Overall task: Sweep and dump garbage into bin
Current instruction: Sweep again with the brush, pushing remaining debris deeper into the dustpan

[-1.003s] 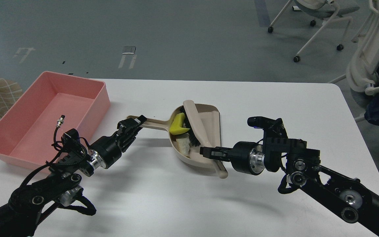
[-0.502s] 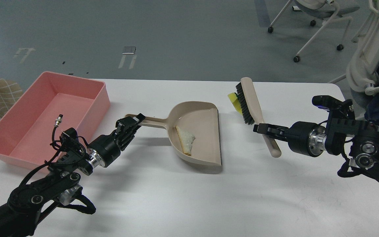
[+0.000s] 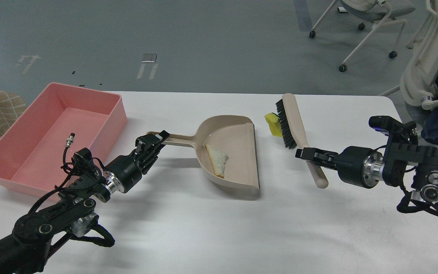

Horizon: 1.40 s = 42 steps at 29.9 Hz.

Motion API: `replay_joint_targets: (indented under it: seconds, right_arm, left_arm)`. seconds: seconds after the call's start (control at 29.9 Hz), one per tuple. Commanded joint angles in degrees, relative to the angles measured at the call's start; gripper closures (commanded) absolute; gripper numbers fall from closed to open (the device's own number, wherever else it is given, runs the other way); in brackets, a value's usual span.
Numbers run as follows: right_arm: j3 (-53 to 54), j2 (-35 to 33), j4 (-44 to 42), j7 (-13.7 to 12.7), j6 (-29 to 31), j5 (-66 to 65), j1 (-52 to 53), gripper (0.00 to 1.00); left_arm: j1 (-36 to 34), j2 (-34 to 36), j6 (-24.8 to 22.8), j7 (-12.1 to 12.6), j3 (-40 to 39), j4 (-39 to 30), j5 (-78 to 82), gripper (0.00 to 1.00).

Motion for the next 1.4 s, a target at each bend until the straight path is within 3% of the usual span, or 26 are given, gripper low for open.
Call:
replay_joint_targets:
  seconds: [0.0, 0.37, 0.57, 1.37]
  right_arm:
    - [-0.31, 3.87, -0.03, -0.3, 0.0, -0.11, 0.61, 1.0]
    - [-2.42, 9.68, -2.92, -0.39, 0.0, -0.37, 1.13, 1.0]
    - [-2.33, 9.06, -4.78, 0.05, 0.0, -0.46, 1.22, 1.0]
    - [-1.72, 5.38, -4.07, 0.14, 0.0, -0.11, 0.34, 1.0]
  left_arm:
    - [0.09, -0.01, 0.02, 0.04, 0.05, 0.35, -0.07, 0.92]
    - [-0.17, -0.97, -0.51, -0.84, -1.09, -0.35, -0.42, 0.91]
    - [-0.35, -1.68, -0.77, -1.95, -1.8, -0.88, -0.42, 0.91]
    - [-0.35, -0.98, -1.48, -1.95, -5.05, -1.14, -3.85, 0.91]
